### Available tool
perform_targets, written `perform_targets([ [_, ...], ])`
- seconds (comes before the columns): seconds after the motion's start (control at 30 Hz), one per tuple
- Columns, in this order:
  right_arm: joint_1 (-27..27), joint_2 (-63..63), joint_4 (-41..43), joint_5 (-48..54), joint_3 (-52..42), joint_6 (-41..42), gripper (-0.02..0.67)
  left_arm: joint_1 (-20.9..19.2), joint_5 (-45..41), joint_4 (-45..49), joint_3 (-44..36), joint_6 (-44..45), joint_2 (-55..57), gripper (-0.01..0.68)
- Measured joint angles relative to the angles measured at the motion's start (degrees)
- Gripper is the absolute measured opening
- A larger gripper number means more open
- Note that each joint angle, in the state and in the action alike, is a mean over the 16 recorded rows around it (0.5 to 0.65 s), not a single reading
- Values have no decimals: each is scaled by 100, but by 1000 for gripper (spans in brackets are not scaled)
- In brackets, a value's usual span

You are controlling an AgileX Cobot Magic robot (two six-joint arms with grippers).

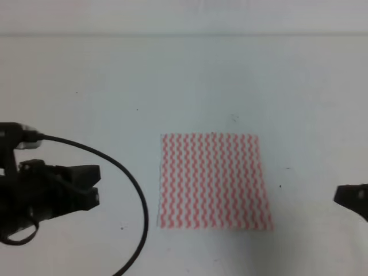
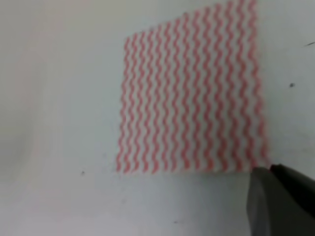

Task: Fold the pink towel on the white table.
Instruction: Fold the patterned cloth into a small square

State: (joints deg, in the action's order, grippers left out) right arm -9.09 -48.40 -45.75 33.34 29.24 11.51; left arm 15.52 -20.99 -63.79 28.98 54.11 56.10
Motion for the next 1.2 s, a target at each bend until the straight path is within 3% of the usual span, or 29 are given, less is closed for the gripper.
perform_targets([
  [0.2, -1075, -929, -512, -516, 255, 242, -2, 437, 259, -714, 126, 828, 464, 0],
  [0.47, -2098, -1894, -574, -1151, 530, 66, 0, 632, 274, -923, 175, 1079, 612, 0],
  [1.2, -1607, -3640, -621, -980, 714, -286, 33, 632, 27, -937, 178, 1120, 619, 0],
])
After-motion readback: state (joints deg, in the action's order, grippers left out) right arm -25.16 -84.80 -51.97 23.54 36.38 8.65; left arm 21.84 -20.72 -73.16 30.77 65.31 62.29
